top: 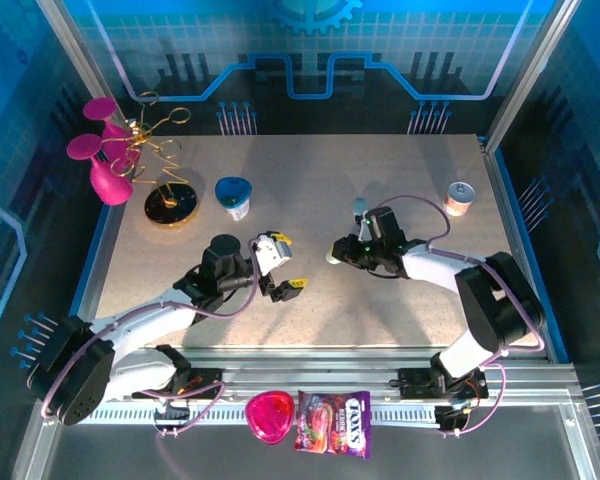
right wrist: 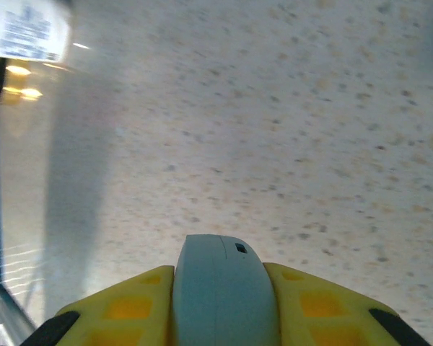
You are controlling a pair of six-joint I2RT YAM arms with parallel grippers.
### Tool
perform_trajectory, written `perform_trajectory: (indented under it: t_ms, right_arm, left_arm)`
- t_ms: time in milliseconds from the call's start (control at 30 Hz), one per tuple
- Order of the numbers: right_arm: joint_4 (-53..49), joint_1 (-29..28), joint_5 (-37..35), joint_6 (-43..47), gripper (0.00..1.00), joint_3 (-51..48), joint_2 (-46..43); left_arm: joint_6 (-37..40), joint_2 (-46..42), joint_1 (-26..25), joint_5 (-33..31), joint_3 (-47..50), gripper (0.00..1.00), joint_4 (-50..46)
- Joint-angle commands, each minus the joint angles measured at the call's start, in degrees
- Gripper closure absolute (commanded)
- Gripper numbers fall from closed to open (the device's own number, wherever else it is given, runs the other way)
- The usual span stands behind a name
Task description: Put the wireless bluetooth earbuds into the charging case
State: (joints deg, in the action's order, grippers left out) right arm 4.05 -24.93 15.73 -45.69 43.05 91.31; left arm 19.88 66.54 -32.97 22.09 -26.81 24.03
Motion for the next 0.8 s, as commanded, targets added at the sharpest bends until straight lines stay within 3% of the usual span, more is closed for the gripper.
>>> perform_trajectory:
  t_ms: [0, 133, 267, 467, 600, 700, 767]
  right_arm:
    - [-0.43, 0.67, -3.3, 2.96, 0.84, -0.4, 1.85]
    - [-1.66, 0.75, -5.12, 4.16, 0.79, -0.33, 3.09]
    - [-3.79, 1.4, -6.66, 5.31, 0.65, -0.24, 1.1]
    - [-10.64, 3.86, -13.3, 9.91, 0.35, 0.28, -7.55]
    - [-14.04, 5.36, -20.02, 17.26, 0.17, 0.65, -15.22]
    - [-11.61, 7.12, -24.39, 24.72, 0.03, -1.13, -20.6]
    - [-7.02, 8.8, -26.48, 29.98, 0.0, -3.4, -23.5]
  left_arm:
    - [2.54, 1.27, -0.53, 1.44, -1.92, 0.01, -5.71]
    - [2.96, 1.81, -0.58, 1.91, -2.66, 0.01, -7.46]
    - [1.37, 1.4, -0.53, 0.41, -2.16, 0.01, -5.65]
    - [-4.66, -0.48, 4.12, -8.48, 0.18, 0.01, 0.79]
    - [-7.37, -2.16, 7.74, -20.07, 2.06, 0.01, 3.59]
    - [-10.71, -2.92, 11.71, -25.99, 4.12, 0.01, 6.66]
    - [-12.35, -2.85, 14.47, -29.23, 5.48, 0.01, 8.94]
